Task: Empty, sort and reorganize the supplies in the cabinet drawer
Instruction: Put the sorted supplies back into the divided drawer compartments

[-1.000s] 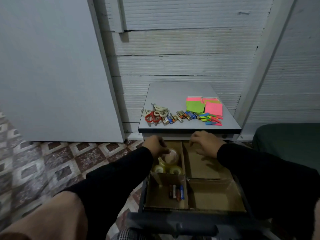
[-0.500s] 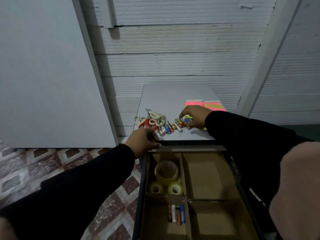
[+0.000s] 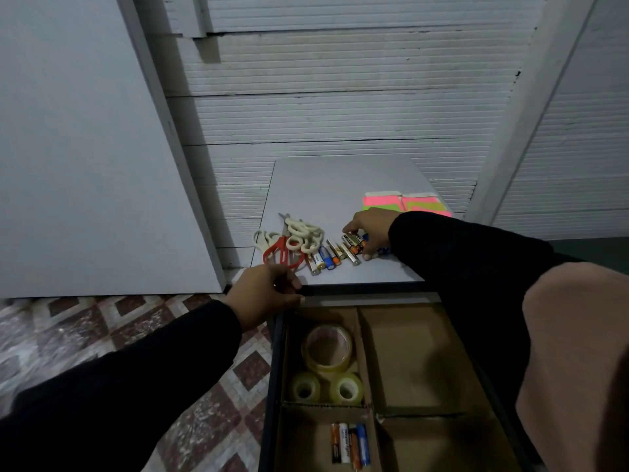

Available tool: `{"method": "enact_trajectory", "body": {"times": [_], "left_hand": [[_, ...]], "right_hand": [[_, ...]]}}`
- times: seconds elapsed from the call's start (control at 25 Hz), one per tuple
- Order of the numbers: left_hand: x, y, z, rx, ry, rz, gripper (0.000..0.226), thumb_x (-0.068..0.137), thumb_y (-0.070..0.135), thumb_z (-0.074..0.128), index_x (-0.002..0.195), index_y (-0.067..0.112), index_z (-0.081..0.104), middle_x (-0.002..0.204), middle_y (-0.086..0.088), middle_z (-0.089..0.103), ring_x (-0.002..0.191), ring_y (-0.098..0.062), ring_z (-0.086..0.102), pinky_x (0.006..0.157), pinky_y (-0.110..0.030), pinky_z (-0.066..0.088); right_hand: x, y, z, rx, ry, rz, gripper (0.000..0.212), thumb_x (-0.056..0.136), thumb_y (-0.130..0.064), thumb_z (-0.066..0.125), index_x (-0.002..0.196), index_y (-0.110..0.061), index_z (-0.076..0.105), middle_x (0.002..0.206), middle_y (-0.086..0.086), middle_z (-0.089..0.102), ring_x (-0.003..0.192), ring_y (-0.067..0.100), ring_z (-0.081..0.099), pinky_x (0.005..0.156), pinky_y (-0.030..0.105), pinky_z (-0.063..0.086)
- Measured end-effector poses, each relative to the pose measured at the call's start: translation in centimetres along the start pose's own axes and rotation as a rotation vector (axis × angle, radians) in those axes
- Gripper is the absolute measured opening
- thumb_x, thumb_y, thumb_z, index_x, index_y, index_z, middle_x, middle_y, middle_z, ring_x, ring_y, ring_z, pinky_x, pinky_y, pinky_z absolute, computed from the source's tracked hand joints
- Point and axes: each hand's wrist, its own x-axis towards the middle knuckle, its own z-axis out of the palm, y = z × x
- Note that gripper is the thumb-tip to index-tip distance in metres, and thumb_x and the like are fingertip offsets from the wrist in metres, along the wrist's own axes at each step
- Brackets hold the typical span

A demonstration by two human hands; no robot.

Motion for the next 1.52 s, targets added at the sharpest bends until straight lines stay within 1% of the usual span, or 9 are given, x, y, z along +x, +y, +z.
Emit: {"method": "enact_trajectory", "body": {"times": [0.16,0.36,0.68,0.84,0.96,1.04,1.12,1.32,1.52], "left_hand": [[0.0,0.0,0.5,0.003,-0.04,-0.001,0.013,0.082,0.023,0.07,0.092,0.02,0.064,0.089,0.009,0.062,0.086,-0.007,0.058,0.071,-0.006,0.041],[0.2,0.0,0.5,-0.006,-0.05,-0.003,0.012,0.082,0.022,0.07,0.092,0.019,0.064,0.091,0.006,0.063,0.084,-0.005,0.057,0.07,-0.005,0.04],[1.6,1.9,0.6,0.003,-0.045,0.052,0.016,0.083,0.023,0.069,0.095,0.012,0.064,0.091,0.003,0.063,0.076,-0.004,0.055,0.066,-0.011,0.042],[3.5,4.3,1.5,0.15,0.013,0.084,0.021,0.085,0.03,0.067,0.1,0.015,0.064,0.092,0.008,0.059,0.087,-0.007,0.053,0.077,-0.018,0.041],[5.8,5.8,2.7,0.375,0.064,0.104,0.046,0.081,0.05,0.064,0.115,0.02,0.059,0.112,0.001,0.062,0.104,-0.017,0.056,0.091,-0.033,0.047],[7.5,6.5,3.5,0.617,0.061,0.066,0.071,0.073,0.067,0.061,0.127,0.022,0.052,0.127,-0.004,0.054,0.119,-0.025,0.048,0.102,-0.042,0.036],[8.8,7.1,4.1,0.761,0.019,0.011,0.082,0.069,0.076,0.055,0.131,0.023,0.049,0.134,-0.006,0.05,0.127,-0.029,0.041,0.107,-0.049,0.023],[10.7,7.8,4.5,0.687,-0.068,-0.126,0.062,0.07,0.075,0.056,0.112,0.029,0.061,0.128,-0.006,0.056,0.13,-0.031,0.038,0.111,-0.059,-0.001],[11.6,7.9,5.1,0.709,-0.058,-0.15,0.063,0.073,0.075,0.052,0.113,0.028,0.065,0.12,-0.004,0.062,0.128,-0.031,0.041,0.11,-0.061,-0.003]], "right_hand": [[0.4,-0.1,0.0,-0.003,0.016,-0.004,0.068,0.082,-0.016,0.07,0.143,-0.018,0.04,0.138,0.007,0.048,0.126,0.026,0.045,0.101,0.032,0.038],[0.7,0.2,0.1,0.025,0.045,0.005,0.065,0.077,-0.016,0.074,0.136,-0.018,0.047,0.133,0.006,0.053,0.121,0.025,0.049,0.097,0.033,0.04],[-0.3,1.1,-0.8,0.028,0.199,0.032,0.061,0.082,-0.018,0.07,0.138,-0.019,0.046,0.135,0.006,0.051,0.125,0.025,0.046,0.101,0.034,0.038],[-1.5,2.3,-0.5,0.046,0.252,0.055,0.063,0.08,-0.022,0.072,0.137,-0.022,0.046,0.135,0.005,0.05,0.125,0.026,0.044,0.102,0.037,0.039],[-2.6,3.3,-0.1,0.078,0.273,0.054,0.063,0.079,-0.021,0.073,0.137,-0.02,0.047,0.137,0.005,0.05,0.125,0.026,0.045,0.101,0.036,0.038],[-3.4,4.0,0.1,0.097,0.28,0.053,0.065,0.077,-0.02,0.074,0.136,-0.018,0.048,0.136,0.006,0.051,0.124,0.026,0.046,0.098,0.034,0.038],[-4.1,4.8,0.3,0.122,0.294,0.053,0.065,0.077,-0.021,0.075,0.136,-0.018,0.048,0.134,0.005,0.052,0.122,0.025,0.047,0.096,0.032,0.039],[-5.2,5.5,0.7,0.185,0.319,0.03,0.066,0.076,-0.024,0.076,0.136,-0.018,0.049,0.134,0.004,0.052,0.123,0.022,0.046,0.096,0.03,0.038],[-5.6,5.6,1.0,0.208,0.356,0.032,0.069,0.073,-0.027,0.078,0.135,-0.02,0.049,0.136,0.003,0.052,0.125,0.023,0.046,0.099,0.032,0.038]]}}
